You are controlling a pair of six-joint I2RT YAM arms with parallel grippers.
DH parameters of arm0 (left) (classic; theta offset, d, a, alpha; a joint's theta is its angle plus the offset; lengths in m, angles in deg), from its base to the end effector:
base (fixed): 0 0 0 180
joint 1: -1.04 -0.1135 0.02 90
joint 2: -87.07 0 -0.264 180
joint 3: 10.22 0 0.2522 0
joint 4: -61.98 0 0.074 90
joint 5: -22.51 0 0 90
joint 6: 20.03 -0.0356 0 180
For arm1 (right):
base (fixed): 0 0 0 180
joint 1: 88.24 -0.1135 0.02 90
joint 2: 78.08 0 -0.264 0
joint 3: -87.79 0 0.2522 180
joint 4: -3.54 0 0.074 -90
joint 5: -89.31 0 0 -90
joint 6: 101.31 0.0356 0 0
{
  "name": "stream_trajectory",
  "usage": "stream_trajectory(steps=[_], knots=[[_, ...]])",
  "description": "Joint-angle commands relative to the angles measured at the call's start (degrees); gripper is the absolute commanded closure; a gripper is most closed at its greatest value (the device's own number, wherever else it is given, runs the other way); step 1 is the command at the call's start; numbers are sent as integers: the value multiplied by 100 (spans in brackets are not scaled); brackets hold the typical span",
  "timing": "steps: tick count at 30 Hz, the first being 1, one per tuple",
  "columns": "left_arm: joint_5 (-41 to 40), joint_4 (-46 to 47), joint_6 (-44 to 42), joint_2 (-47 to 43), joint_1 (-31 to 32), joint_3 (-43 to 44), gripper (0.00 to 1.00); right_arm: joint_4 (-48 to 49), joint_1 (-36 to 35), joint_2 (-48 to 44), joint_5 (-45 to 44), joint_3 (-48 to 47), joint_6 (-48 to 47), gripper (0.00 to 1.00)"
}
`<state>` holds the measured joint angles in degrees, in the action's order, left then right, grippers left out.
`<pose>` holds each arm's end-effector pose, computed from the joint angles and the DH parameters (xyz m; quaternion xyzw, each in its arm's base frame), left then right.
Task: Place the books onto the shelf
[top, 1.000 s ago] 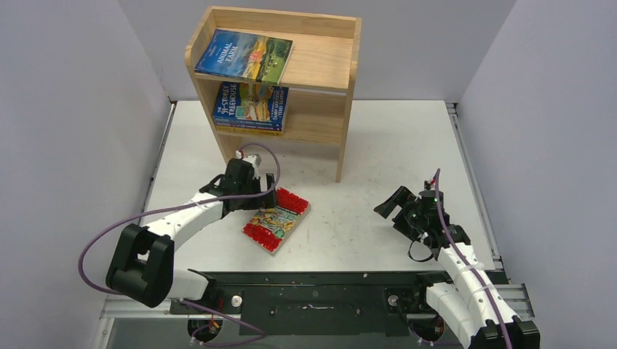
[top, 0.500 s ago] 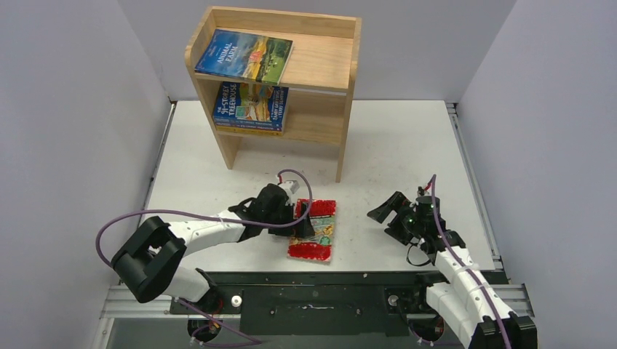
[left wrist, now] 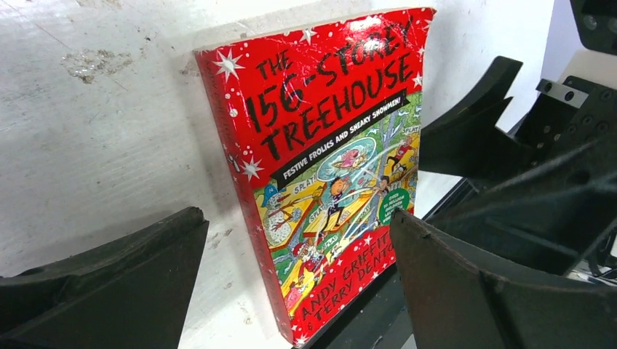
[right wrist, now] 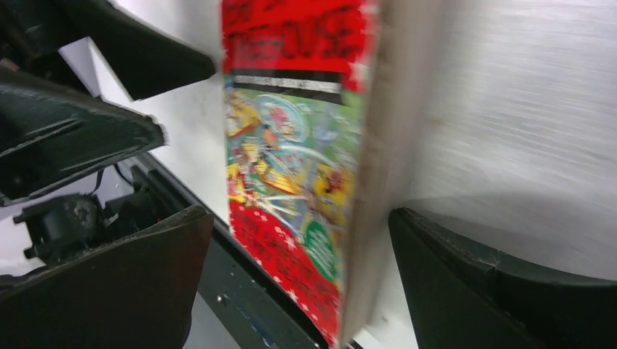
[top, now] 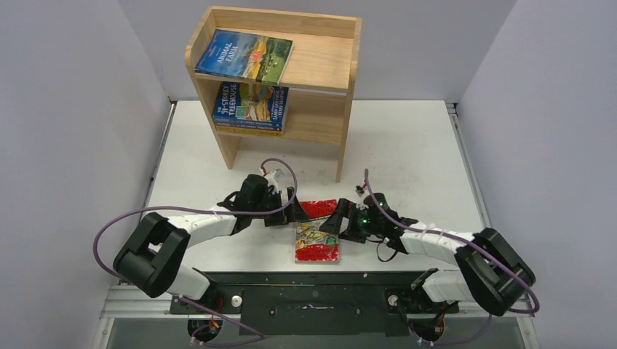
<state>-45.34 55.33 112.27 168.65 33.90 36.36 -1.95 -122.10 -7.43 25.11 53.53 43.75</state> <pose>0.2177 -0.1566 0.1589 0.0047 0.8987 -0.3840 0.2116 0.1695 0.1324 0.1422 0.0743 0.8916 0.4238 0.1409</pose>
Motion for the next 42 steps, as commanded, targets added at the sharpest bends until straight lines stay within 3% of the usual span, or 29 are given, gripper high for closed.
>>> stream_trajectory(steps=[1,4,9,16,18,19,25,31,35,42], knots=[[555,406,-163,284,-87,95,3,1670,-502,712,-57,-152,219,1],[743,546,-44,579,-87,123,3,2441,-515,891,-100,-1,653,7],[973,1378,429,795,-50,-88,3,2339,-531,1117,-284,-151,793,25],[987,1872,818,1024,223,-39,2,2756,-533,1253,-211,-99,1153,69],[980,1948,891,1019,253,-68,2,2618,-532,1159,-279,-136,1143,91],[977,1952,893,997,255,-79,2,2490,-525,1064,-342,-140,1120,94],[836,934,357,391,173,66,2,1941,-323,153,-561,-8,819,95],[1230,-106,-111,-447,-230,121,3,1524,279,-753,88,125,413,95],[2079,-177,-305,-592,-345,60,3,1728,610,-957,759,236,354,95],[2187,303,-62,-492,-359,-88,3,2343,631,-790,1524,274,446,95]])
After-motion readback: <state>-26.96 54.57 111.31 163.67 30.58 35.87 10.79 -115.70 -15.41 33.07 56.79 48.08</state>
